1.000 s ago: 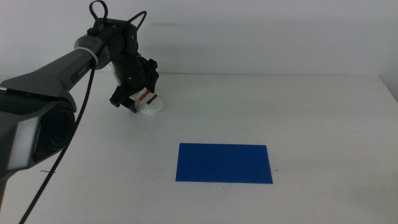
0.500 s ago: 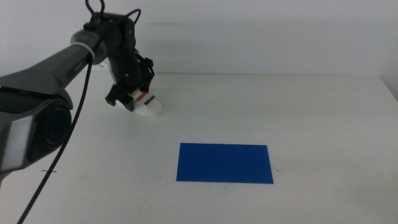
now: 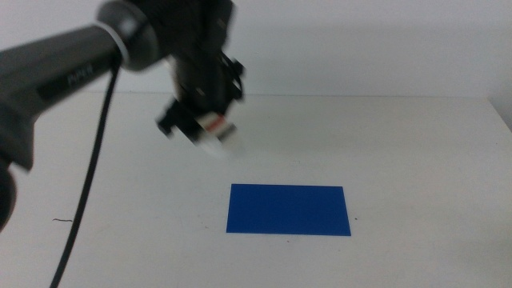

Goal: Use one arm to grab the shoe from the table and place it on the mat.

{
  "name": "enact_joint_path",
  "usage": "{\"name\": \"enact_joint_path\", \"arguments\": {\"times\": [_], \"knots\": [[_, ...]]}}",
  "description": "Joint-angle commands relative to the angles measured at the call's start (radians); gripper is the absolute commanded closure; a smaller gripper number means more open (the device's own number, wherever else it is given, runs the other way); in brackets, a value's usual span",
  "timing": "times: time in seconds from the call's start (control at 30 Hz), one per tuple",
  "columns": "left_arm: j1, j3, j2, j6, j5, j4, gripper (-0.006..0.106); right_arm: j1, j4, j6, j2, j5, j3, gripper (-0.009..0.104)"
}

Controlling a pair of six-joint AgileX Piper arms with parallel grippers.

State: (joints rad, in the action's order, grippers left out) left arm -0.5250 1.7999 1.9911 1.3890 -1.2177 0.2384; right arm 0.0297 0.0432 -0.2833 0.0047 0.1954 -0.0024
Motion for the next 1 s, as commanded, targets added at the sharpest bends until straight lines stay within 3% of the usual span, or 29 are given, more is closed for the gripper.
{"name": "enact_joint_path", "arguments": {"times": [0.0,0.2,0.33,0.43,0.53,0.63,0.73,0.87,0.97], "knots": [[-0.072,-0.088,-0.045,0.094,0.051,0.008,0.102,0.002,0.006,0.002,-0.005,-0.010,0.002,0.016],[-0.194,-0.107,0.006,0.178,0.143,-0.057,0.102,0.002,0.006,0.002,-0.005,-0.010,0.002,0.016],[-0.212,-0.027,0.086,0.135,0.118,-0.127,0.102,0.002,0.006,0.002,-0.005,-0.010,0.002,0.016],[-0.228,0.038,0.138,0.109,0.075,-0.130,0.102,0.002,0.006,0.002,-0.005,-0.010,0.002,0.016],[-0.234,0.085,0.166,-0.028,0.072,-0.130,0.102,0.002,0.006,0.002,-0.005,-0.010,0.002,0.016],[-0.234,0.089,0.168,-0.345,0.097,-0.132,0.102,0.002,0.006,0.002,-0.005,-0.010,0.002,0.016],[-0.234,0.087,0.168,-0.839,0.108,-0.164,0.102,0.002,0.006,0.002,-0.005,-0.010,0.002,0.016],[-0.234,0.087,0.168,-1.711,0.031,-0.248,0.102,0.002,0.006,0.002,-0.005,-0.010,0.002,0.016],[-0.234,0.087,0.173,-2.219,-0.003,-0.290,0.102,0.002,0.006,0.002,-0.005,-0.010,0.002,0.016]]}}
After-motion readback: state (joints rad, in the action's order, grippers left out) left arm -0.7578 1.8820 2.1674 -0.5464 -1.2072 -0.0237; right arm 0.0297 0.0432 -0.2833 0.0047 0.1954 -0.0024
